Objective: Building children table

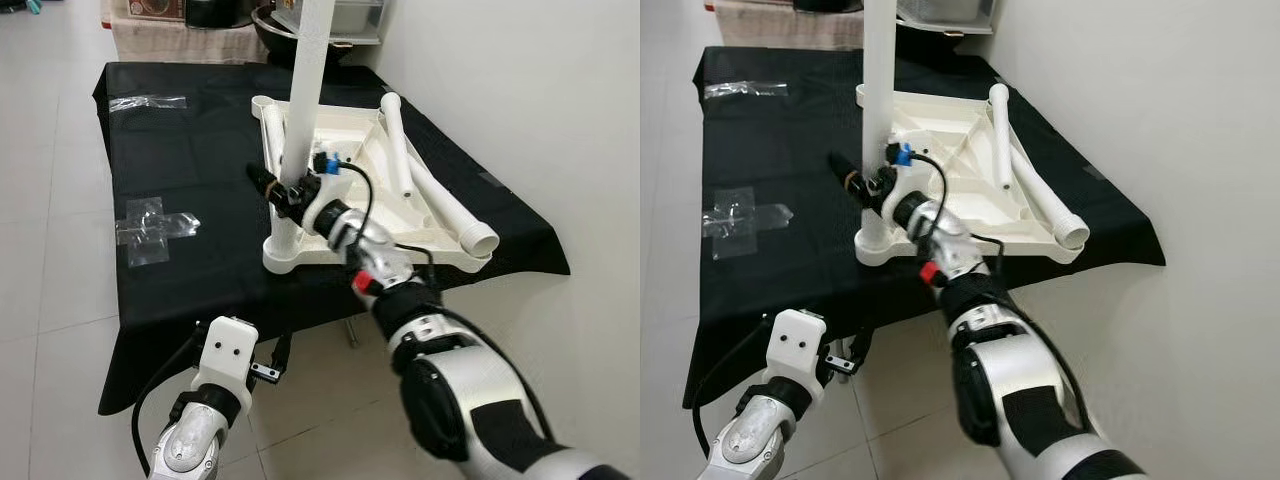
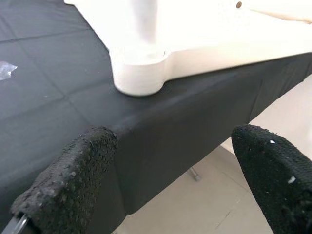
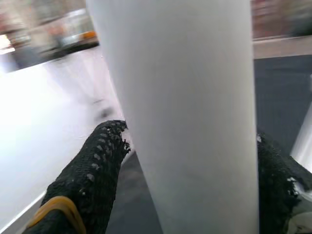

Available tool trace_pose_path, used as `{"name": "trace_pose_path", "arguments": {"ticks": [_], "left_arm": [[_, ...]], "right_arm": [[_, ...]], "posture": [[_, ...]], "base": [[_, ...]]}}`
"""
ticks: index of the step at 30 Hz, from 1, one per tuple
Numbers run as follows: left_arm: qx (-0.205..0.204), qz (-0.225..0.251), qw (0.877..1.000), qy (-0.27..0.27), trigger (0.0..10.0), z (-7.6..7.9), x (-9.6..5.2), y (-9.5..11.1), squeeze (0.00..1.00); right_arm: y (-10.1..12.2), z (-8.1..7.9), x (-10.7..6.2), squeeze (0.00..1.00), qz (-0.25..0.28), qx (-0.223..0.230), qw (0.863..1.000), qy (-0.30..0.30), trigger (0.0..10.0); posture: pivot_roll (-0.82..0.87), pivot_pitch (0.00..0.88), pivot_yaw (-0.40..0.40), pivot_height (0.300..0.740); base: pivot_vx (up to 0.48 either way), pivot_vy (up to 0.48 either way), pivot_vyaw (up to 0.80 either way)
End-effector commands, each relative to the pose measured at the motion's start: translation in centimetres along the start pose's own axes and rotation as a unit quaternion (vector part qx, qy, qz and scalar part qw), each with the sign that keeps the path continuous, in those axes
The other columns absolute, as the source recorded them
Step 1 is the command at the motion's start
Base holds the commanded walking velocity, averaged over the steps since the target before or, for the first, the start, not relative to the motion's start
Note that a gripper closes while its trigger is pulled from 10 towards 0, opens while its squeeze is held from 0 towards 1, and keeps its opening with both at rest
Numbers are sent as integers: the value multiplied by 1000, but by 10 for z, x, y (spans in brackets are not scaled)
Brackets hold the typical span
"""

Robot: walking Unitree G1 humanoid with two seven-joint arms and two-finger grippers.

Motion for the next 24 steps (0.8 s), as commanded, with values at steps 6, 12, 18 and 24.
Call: {"name": "trace_pose_path", "arguments": {"ticks": [6, 12, 18, 24], "left_arm": [[-1, 0, 1000, -6, 10000, 4, -1, -1, 0], [-2, -2, 1000, -6, 10000, 5, -2, -1, 0], [-2, -2, 1000, -4, 10000, 4, -2, -1, 0], [-3, -3, 1000, -4, 10000, 3, -2, -1, 0]], "right_arm": [[-18, -48, -5, 0, -66, -23, 975, 213, 10000], [-26, -74, 16, 0, -101, -67, 962, 246, 9843], [-23, -65, 28, 0, -90, -81, 977, 173, 0], [-11, -33, 36, 0, -61, -91, 994, 9, 0]], "posture": [[129, 89, -184, 740], [133, 98, -188, 740], [132, 103, -191, 740], [126, 106, -187, 740]], "base": [[0, 0, 0], [0, 0, 0], [0, 0, 0], [0, 0, 0]]}}
Point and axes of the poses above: a point about 5 cm out from each wrist's last joint towards the gripper, its own x axis pointing out of the wrist towards the gripper, its own y axis along the axis of the wrist's last joint, z = x × y, the point moved 5 cm from there along x, pointing out of the wrist towards the gripper
